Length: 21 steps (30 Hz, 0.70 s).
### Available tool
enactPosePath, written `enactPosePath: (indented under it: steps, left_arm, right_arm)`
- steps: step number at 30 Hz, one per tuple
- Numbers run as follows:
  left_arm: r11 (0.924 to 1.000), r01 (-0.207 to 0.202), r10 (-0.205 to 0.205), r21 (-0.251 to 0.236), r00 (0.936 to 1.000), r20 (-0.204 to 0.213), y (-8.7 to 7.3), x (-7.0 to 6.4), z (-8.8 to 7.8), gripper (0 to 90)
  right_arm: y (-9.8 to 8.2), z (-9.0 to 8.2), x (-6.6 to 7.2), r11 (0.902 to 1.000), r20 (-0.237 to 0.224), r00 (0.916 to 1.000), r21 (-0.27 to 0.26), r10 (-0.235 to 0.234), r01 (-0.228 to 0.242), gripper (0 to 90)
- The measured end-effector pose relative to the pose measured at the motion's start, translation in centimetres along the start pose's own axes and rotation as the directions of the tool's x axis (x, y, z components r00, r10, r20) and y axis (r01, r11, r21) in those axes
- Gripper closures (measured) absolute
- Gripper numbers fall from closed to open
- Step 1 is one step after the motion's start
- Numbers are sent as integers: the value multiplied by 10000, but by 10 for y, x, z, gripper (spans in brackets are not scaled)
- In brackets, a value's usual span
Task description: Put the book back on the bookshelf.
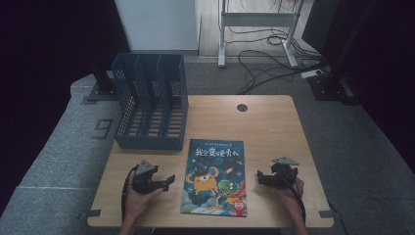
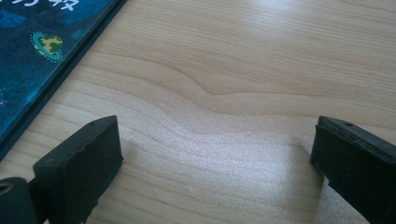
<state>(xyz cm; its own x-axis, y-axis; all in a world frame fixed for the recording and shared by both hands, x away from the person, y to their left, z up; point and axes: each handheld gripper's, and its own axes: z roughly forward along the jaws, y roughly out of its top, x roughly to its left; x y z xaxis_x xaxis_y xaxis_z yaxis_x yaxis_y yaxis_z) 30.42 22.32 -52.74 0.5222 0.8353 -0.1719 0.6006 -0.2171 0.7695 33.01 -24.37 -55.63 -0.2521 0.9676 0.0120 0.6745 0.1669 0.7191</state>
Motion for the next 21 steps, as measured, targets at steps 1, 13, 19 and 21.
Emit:
enactPosePath:
  steps: [1,13,19,21]
  left_arm:
    - [9999,133,-133,-7,9998,116,1,0,0,147]
    - [9997,107,-105,-216,9999,83,3,-5,0,154]
    - [9999,116,-116,-29,9999,98,3,-8,2,171]
    - [9999,136,-136,8,9998,153,3,-9,2,171]
  right_arm:
    - [0,0,0,10000,25,10000,-52,56,-56,36]
    - [-2,-3,-3,9996,150,9998,-226,150,-147,101]
    - [-2,-3,-3,9994,212,9995,-268,216,-211,116]
    - [-2,-3,-3,9994,217,9995,-271,221,-215,118]
